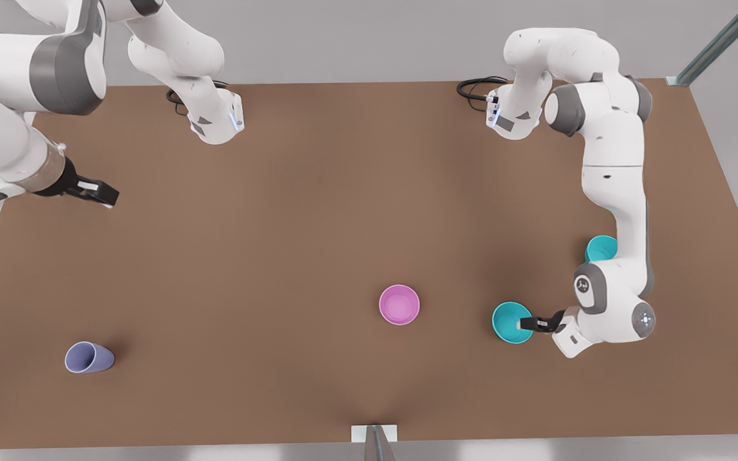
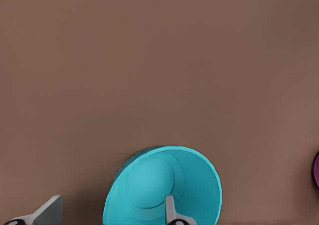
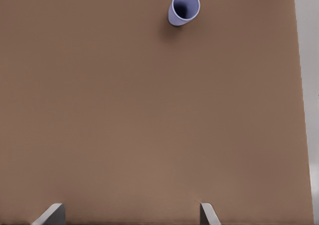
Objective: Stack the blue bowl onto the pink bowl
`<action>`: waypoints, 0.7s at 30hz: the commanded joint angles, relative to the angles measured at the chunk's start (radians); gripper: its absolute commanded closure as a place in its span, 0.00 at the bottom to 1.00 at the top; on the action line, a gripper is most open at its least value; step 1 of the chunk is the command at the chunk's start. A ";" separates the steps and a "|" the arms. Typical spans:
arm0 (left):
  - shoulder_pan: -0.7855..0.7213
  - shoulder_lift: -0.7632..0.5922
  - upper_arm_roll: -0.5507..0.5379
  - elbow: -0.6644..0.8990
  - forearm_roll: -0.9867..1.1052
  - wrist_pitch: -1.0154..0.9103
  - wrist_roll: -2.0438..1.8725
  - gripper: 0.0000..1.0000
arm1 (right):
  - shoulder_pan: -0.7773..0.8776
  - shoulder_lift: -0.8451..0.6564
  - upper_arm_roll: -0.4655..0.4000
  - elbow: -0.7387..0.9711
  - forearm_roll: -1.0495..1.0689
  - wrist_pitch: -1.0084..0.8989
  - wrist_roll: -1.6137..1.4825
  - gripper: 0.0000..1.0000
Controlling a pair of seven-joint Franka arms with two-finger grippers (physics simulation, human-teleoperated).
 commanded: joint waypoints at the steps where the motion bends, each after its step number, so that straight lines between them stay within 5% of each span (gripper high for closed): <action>1: -0.001 0.006 0.000 0.000 -0.002 0.048 0.299 0.09 | -0.001 -0.004 0.000 -0.003 -0.001 -0.025 -0.267 0.00; 3: -0.001 0.005 0.000 0.000 -0.003 0.045 0.297 0.56 | -0.010 -0.002 0.000 -0.003 0.006 -0.025 -0.269 0.00; 5: -0.004 0.003 0.000 0.002 0.002 0.043 0.259 0.64 | -0.009 -0.001 0.000 -0.003 0.007 -0.025 -0.269 0.00; 14: -0.010 0.029 0.000 0.002 0.006 0.050 0.256 0.65 | -0.012 0.002 0.000 -0.002 0.007 -0.025 -0.301 0.00; 15: -0.015 0.026 0.001 0.002 0.008 0.047 0.245 0.79 | -0.012 0.002 0.000 -0.002 0.007 -0.025 -0.301 0.00; 21: -0.065 -0.033 -0.016 0.014 0.011 -0.009 -0.075 0.79 | -0.013 0.005 0.000 -0.002 0.007 -0.025 -0.302 0.00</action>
